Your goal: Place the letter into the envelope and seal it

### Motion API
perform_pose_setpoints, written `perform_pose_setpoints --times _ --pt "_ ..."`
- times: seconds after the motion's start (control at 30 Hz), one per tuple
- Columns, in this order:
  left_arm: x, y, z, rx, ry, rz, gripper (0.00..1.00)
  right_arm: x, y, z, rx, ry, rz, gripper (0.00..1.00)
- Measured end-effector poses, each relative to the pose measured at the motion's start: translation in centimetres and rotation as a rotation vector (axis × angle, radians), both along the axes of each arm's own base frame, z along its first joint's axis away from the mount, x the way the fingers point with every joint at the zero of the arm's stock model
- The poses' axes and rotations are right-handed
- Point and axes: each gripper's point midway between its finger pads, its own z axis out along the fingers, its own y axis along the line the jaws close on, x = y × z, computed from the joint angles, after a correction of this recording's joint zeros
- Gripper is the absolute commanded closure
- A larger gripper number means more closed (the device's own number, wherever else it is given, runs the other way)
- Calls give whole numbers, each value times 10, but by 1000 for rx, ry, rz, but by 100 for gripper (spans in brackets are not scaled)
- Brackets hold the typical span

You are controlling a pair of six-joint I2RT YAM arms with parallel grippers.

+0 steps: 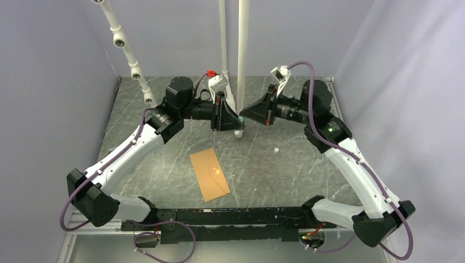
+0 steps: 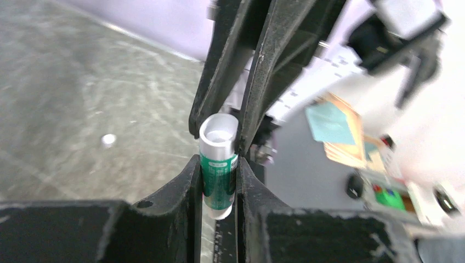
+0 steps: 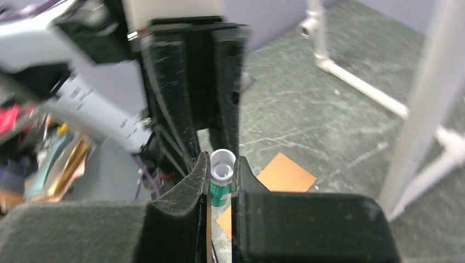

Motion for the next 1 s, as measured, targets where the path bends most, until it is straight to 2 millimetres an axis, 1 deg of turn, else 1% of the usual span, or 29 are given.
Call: perform_pose_setpoints --times 0.13,0.2,0.23,0.27,0.3,0.33,0.37,0.4,0.43,0.47,0.5,0.53,0.6,0.67,0.77,0.83,0.9,1.0 --pt "-38 2 19 -46 -18 -208 97 -43 3 23 11 -179 245 100" --pt "-52 5 24 -63 -29 -283 98 -58 4 27 25 -220 337 100" --pt "-56 5 25 -65 -29 -304 97 -62 4 28 31 -228 366 100" --pt "-59 6 25 -68 -30 -321 98 -65 4 29 36 -232 385 86" --pt "-60 6 26 -69 -34 -329 98 -65 5 29 38 -231 386 68" --pt "-60 6 27 -70 -38 -326 98 -63 5 30 39 -224 370 54" --pt "-58 6 27 -69 -42 -314 98 -60 5 30 40 -208 346 46" --pt "-51 4 27 -67 -48 -278 98 -49 5 31 38 -194 276 42" --pt "-43 2 28 -64 -60 -229 98 -45 6 31 40 -176 248 41" --pt "-35 0 27 -59 -67 -187 98 -34 6 30 39 -141 175 43" --pt "-28 0 27 -52 -72 -140 98 -23 5 29 40 -105 102 48" --pt "-19 -1 26 -44 -76 -78 98 -11 3 27 46 -58 23 50" --pt "-2 1 26 -31 -87 31 98 10 -1 23 68 43 -111 51" --pt "12 2 22 -11 -81 113 98 22 -1 18 89 116 -190 51" --pt "24 5 13 22 -63 182 97 32 1 9 106 204 -268 51" --pt "28 6 9 38 -53 204 97 36 2 4 104 232 -297 53" --pt "30 7 5 52 -46 218 98 38 4 -1 96 248 -309 58" --pt "32 9 0 70 -37 237 98 39 8 -3 91 258 -305 69"
